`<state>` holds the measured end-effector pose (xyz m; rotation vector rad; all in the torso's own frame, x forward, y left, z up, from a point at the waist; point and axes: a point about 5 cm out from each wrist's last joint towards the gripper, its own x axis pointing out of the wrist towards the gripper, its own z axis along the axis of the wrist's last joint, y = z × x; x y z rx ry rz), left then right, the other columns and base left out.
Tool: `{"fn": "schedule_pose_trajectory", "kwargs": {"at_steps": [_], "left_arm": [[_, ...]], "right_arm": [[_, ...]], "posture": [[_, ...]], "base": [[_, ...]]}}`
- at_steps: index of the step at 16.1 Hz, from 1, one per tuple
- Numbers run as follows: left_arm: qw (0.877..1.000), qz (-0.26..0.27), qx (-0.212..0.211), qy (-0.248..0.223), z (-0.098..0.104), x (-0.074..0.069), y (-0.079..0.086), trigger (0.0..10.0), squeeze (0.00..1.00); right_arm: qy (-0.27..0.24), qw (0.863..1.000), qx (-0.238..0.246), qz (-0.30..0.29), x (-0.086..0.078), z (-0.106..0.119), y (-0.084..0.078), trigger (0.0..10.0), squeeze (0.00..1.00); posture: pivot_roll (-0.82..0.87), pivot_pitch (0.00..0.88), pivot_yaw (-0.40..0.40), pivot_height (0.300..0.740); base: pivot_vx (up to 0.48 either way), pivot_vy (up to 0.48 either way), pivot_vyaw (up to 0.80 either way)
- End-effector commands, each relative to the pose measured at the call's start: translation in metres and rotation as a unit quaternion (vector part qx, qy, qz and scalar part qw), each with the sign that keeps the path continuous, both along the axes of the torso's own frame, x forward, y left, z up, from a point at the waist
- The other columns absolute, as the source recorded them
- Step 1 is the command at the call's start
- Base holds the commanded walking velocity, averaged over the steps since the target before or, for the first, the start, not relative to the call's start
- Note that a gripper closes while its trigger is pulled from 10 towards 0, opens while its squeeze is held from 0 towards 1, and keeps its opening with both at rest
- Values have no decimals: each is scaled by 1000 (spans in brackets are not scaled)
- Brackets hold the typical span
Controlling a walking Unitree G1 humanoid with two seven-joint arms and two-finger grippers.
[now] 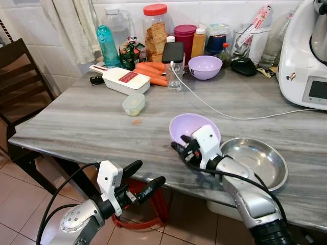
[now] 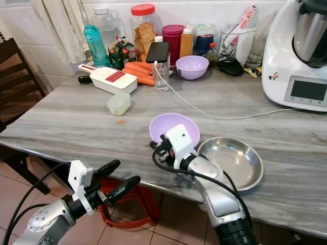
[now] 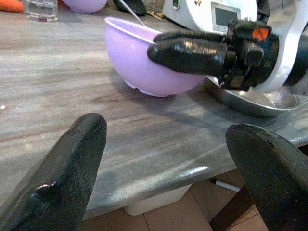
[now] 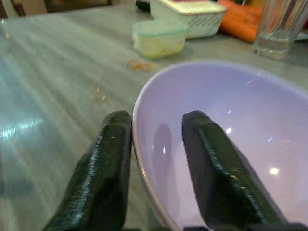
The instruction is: Setting the table
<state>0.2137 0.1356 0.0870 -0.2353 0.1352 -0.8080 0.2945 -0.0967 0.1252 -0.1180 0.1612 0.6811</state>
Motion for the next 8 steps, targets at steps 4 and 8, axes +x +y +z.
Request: {"fn": "schedule_pose_trajectory", "kwargs": {"at_steps": [4,8], "left_arm": [[1000,-5,9,-9,5,5,0,10000,0],[1000,-7,9,-9,4,9,-2,10000,0]], "right_arm": [[-34,999,33,-23,8,27,-3,10000,1000],[-80,992,57,-74,10,50,-11,10000,1000]], "posture": [[-68,0,102,740],[-81,0,103,740]], "base": [[0,0,0],[0,0,0]]}}
